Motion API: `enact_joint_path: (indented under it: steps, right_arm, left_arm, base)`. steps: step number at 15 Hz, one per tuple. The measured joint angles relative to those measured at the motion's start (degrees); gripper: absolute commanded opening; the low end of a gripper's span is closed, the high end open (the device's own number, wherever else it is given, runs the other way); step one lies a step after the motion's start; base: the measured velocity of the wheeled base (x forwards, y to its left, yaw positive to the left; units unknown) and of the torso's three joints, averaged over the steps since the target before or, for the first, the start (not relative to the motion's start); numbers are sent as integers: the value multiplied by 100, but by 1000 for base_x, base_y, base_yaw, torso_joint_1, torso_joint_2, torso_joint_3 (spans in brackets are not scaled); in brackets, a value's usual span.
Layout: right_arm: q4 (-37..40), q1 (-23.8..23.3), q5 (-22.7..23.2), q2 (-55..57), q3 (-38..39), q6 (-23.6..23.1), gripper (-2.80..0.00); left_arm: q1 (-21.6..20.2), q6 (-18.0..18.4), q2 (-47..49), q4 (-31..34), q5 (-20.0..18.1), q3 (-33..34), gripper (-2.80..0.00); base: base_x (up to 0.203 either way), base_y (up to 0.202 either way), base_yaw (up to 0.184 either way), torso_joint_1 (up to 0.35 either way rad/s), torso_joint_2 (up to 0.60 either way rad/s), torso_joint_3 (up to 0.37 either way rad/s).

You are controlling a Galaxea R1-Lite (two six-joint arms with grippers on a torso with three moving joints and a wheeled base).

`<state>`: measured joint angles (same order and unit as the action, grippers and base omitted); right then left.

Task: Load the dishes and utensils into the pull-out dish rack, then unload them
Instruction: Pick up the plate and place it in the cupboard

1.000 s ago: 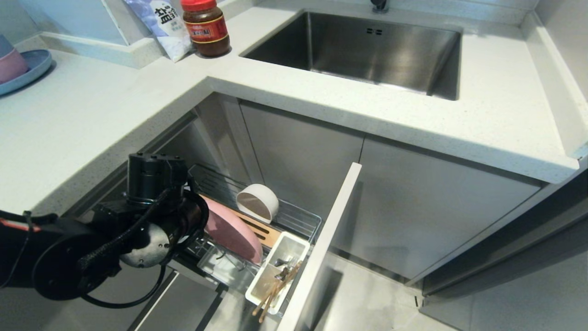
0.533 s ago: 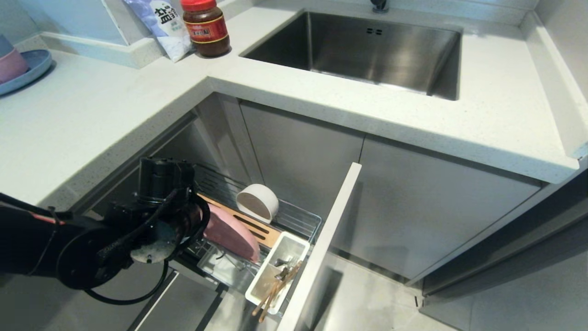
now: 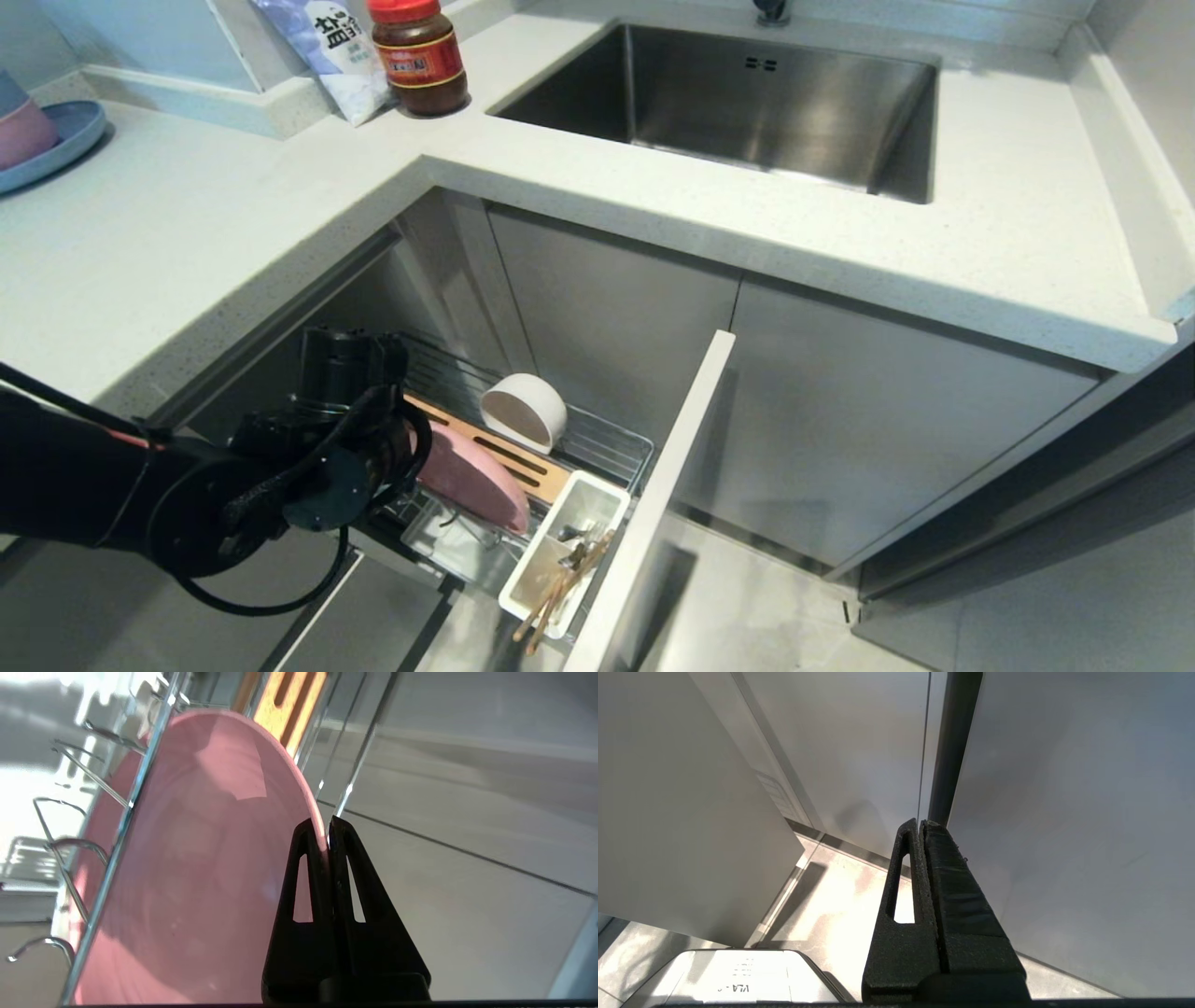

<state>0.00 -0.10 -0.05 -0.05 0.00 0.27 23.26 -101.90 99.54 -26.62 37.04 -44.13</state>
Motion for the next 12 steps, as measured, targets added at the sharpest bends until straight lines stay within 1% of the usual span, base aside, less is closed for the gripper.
enact_joint_path:
  steps: [1,12]
  right_arm:
    - [0,0,2,0,0,-1,-280]
    - [0,0,2,0,0,0,-280]
  left_arm:
    - [-5,-1,10,48,0,-19,0]
    - [40,-2,33,499,-8,-42,0]
  base:
    - [0,0,0,0,0,0]
    - [0,0,0,0,0,0]
